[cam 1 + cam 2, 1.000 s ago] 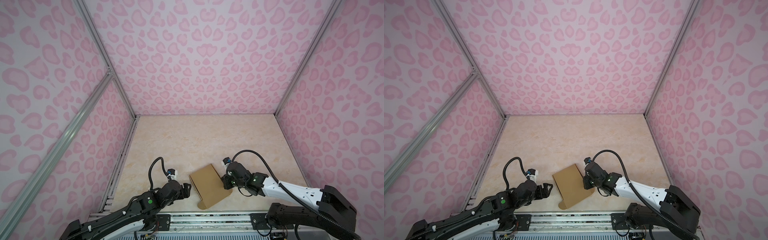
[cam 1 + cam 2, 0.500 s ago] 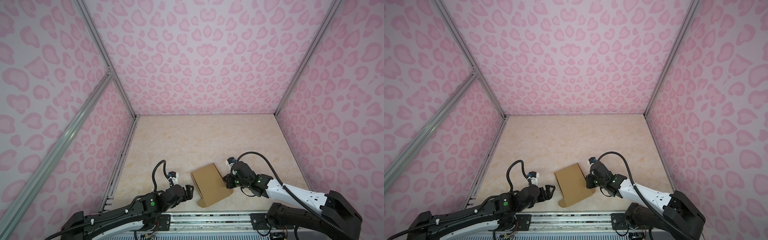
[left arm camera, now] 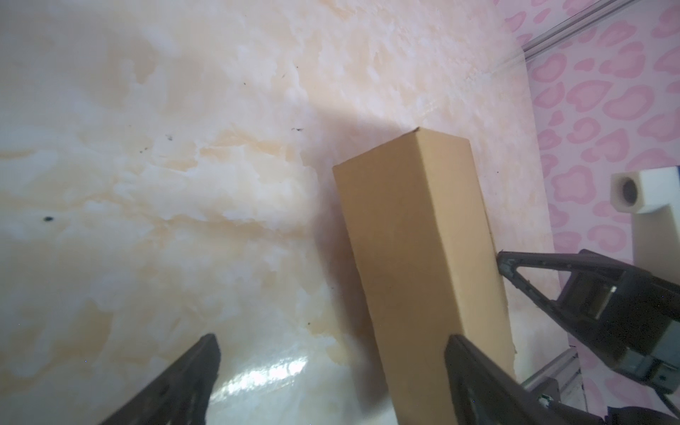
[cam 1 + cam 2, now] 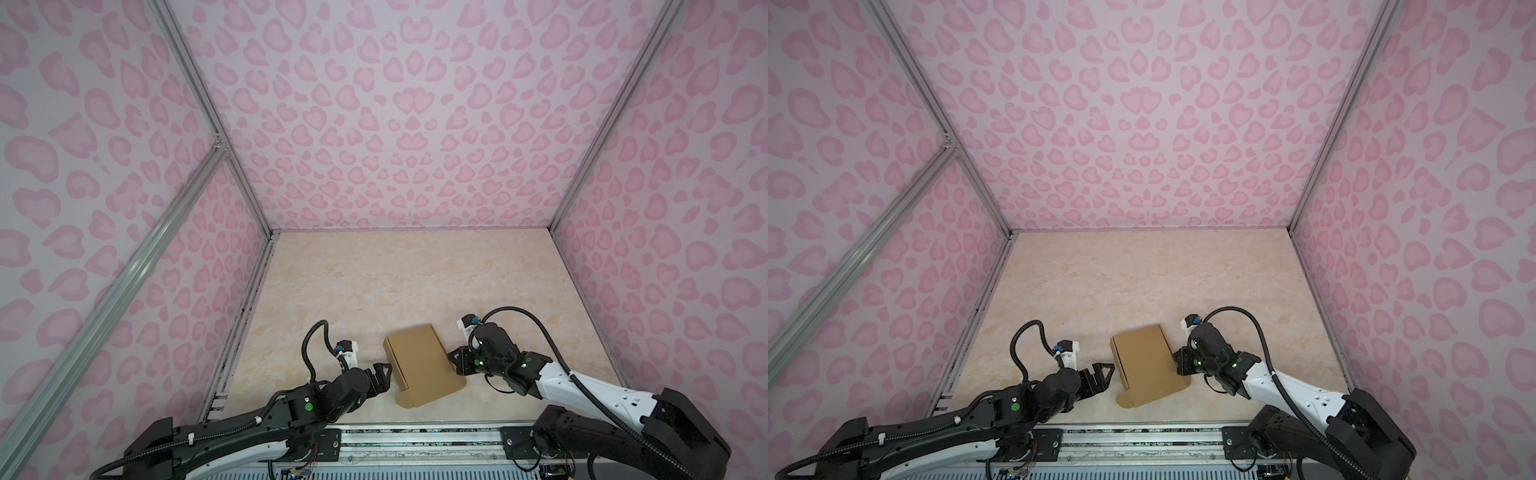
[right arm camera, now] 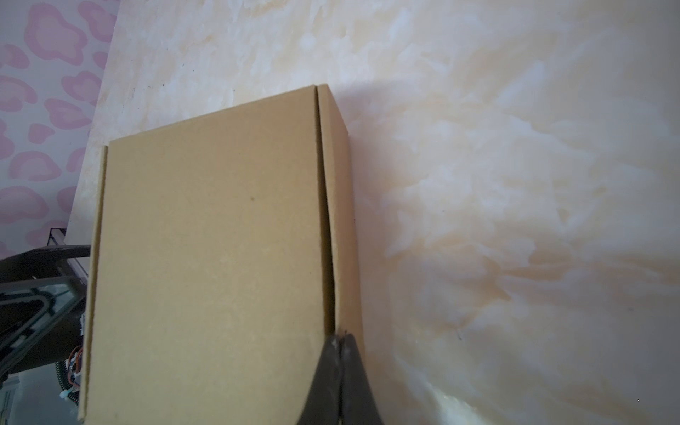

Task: Assemble paper box
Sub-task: Turn over the paper box at the bottom-center of the table.

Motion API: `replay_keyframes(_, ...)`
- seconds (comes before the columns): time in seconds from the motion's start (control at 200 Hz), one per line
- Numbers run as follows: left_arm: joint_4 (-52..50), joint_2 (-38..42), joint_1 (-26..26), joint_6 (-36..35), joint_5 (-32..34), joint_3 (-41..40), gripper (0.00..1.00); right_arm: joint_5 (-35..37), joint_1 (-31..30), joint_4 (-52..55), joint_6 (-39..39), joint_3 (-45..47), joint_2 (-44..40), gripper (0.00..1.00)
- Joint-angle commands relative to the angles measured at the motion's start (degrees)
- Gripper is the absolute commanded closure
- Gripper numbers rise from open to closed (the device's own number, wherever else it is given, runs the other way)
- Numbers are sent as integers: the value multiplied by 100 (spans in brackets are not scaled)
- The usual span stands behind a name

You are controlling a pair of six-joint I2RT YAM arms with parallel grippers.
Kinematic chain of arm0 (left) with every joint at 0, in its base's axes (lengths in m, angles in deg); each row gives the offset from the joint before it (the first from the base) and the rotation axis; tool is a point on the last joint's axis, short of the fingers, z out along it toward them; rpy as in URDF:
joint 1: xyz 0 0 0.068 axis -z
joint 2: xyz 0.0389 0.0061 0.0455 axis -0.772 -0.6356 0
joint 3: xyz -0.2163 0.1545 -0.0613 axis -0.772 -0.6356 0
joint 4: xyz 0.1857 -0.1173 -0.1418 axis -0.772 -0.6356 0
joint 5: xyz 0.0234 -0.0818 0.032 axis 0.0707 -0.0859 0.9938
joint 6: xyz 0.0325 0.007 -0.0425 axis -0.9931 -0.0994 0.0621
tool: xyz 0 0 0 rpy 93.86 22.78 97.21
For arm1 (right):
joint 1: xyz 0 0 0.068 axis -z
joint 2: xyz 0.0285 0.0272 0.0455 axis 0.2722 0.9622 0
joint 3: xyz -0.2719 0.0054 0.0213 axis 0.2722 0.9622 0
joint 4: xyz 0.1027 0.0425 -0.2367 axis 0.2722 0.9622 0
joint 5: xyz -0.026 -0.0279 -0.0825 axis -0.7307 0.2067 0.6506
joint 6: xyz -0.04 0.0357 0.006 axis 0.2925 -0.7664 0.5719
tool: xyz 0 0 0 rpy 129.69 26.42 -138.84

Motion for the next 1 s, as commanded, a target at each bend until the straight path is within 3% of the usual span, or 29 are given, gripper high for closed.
replay_keyframes(0.0, 589, -6, 14, 155, 188, 63, 2, -73, 6, 91, 26, 34, 31, 100)
replay_keyframes(0.745, 2194, -730, 162, 593, 118, -221, 2, -222, 31, -3, 61, 94, 159, 100)
replay_keyframes(0.995, 2257, -1025, 329, 568, 291, -136, 2, -264, 42, -44, 80, 127, 214, 100)
